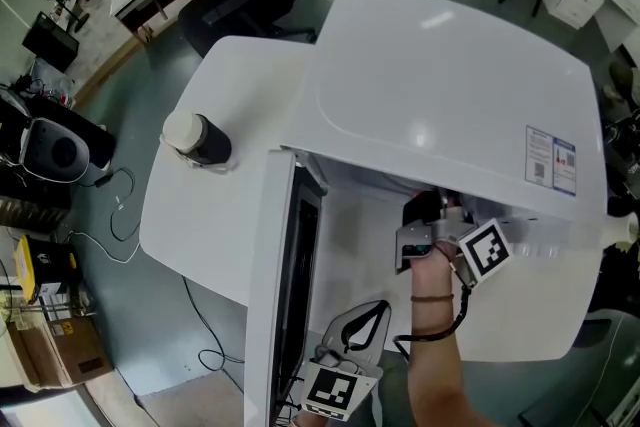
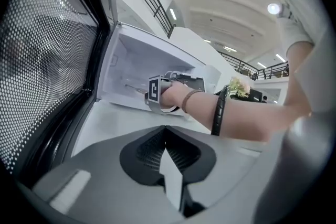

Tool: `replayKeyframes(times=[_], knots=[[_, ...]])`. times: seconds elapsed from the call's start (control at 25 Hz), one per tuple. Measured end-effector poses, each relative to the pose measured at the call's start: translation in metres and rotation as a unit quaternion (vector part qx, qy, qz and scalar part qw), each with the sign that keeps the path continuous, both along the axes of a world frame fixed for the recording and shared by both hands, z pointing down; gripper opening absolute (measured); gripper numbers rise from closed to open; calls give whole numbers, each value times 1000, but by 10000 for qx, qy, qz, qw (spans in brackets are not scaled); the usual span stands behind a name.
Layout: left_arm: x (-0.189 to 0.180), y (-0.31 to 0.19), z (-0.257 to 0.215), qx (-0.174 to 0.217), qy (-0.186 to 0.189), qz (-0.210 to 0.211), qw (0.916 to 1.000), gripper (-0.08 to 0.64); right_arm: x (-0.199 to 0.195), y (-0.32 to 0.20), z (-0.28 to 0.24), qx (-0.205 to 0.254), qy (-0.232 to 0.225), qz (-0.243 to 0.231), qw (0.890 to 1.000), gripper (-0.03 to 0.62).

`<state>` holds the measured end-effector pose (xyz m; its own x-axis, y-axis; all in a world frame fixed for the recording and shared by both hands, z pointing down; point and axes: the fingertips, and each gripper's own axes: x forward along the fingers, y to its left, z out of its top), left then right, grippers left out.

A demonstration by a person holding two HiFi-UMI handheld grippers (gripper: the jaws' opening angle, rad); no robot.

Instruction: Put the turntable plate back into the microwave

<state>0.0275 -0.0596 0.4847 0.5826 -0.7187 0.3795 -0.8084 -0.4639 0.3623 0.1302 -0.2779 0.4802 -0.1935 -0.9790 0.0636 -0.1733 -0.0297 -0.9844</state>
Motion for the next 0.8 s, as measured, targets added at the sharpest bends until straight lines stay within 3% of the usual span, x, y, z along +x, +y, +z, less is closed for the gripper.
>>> replayKeyframes(times=[0.2,0.52,0.8], knots=[[-2,4,-1,162,-103,88,9998,-2,1,3,-1,-188,172,64,9997,46],[-1,7,-7,72,-23,23,10000,-2,7,6,-1,-520,264,166,9982,46],[2,9,-9,309,-174,186,9992,-2,2,5,-2,-734,774,-89,9943,48]])
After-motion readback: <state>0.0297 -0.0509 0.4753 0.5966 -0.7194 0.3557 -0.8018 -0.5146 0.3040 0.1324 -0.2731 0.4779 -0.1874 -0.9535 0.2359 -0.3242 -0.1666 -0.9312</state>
